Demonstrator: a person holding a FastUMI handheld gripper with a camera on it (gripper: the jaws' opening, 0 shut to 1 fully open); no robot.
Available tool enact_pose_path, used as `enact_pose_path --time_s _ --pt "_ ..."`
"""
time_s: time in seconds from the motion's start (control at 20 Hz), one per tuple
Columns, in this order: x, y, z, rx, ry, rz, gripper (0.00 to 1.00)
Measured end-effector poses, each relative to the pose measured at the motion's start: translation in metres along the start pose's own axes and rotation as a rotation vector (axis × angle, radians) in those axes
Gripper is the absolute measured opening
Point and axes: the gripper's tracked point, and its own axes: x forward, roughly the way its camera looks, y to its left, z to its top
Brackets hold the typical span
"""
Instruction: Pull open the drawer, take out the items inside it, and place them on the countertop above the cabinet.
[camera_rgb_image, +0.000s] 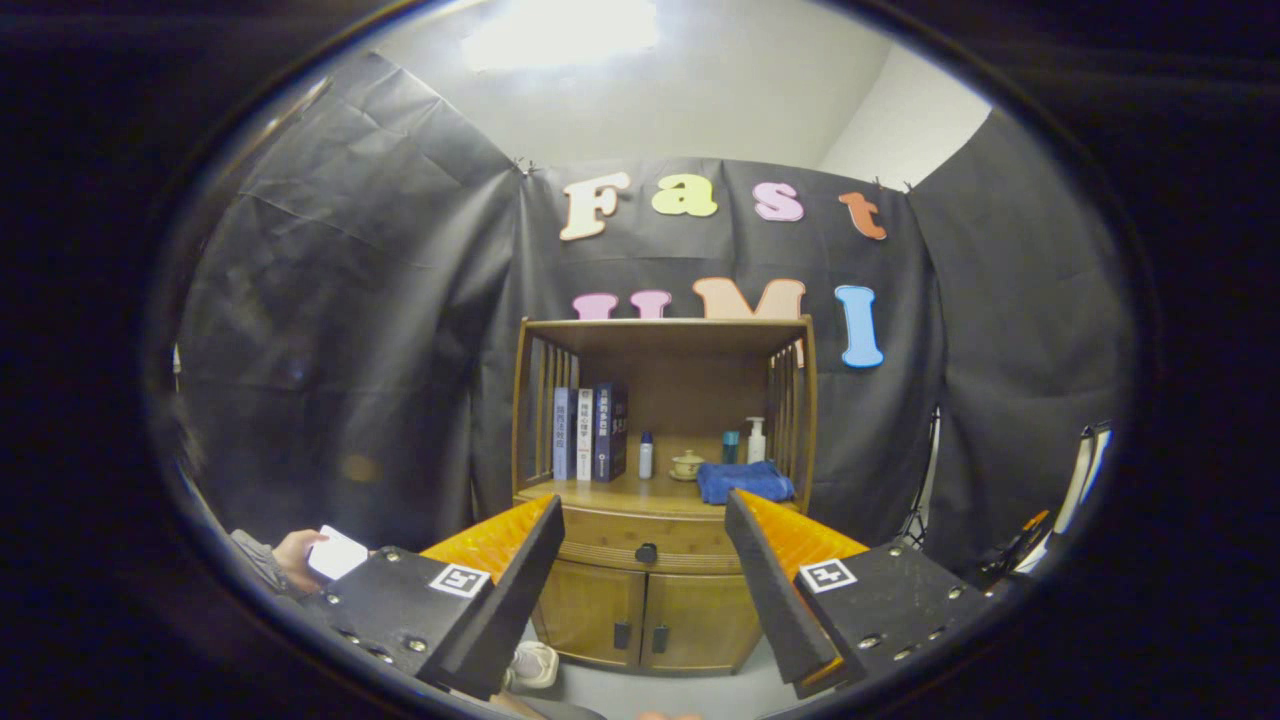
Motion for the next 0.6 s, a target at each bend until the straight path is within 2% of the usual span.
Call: enact_pose_path --time_s 0.25,0.6 --pt "0.024 -0.013 -0.015 -0.003 0.025 -0.015 0.97" --pt "0.084 0.003 -0.056 0.023 0.091 0.024 0.97"
